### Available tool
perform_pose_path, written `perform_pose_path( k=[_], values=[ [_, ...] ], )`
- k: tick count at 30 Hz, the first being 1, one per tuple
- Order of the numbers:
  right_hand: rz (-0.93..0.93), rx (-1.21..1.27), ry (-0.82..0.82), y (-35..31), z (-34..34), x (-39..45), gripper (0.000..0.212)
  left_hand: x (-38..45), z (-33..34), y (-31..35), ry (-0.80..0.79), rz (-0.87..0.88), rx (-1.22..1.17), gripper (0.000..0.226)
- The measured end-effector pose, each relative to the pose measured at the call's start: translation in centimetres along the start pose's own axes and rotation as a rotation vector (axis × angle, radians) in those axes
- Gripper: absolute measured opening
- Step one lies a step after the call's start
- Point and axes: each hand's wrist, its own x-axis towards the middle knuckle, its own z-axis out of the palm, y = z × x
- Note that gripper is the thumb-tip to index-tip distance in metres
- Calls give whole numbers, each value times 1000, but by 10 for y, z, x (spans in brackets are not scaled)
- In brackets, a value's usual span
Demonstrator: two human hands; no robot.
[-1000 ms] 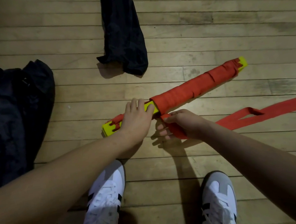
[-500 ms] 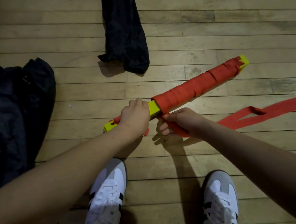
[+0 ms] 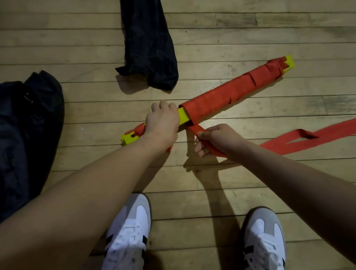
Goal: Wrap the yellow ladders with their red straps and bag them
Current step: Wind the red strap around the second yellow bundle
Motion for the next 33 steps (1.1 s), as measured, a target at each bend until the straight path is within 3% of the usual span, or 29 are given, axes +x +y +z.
perform_pose_path(
  k=[3, 6, 15, 22, 25, 33],
  values=[
    [32, 9, -40, 2, -1, 3, 16, 1, 4, 2, 56, 8, 102, 60],
    [54, 9, -58, 5, -2, 5, 8, -3, 10, 4, 67, 67, 179, 50],
    [60, 5, -70, 11, -4, 3, 18, -48, 30, 4, 113, 355, 29, 46],
    [97, -42, -29, 13, -8, -2, 11, -44, 25, 4, -4, 203, -111, 42],
    [92, -50, -25, 8, -8, -2, 10, -33, 18, 3, -56, 141, -92, 50],
    [73, 28, -89, -2, -6, -2, 8, -8, 6, -6, 4, 164, 2, 55]
  ],
)
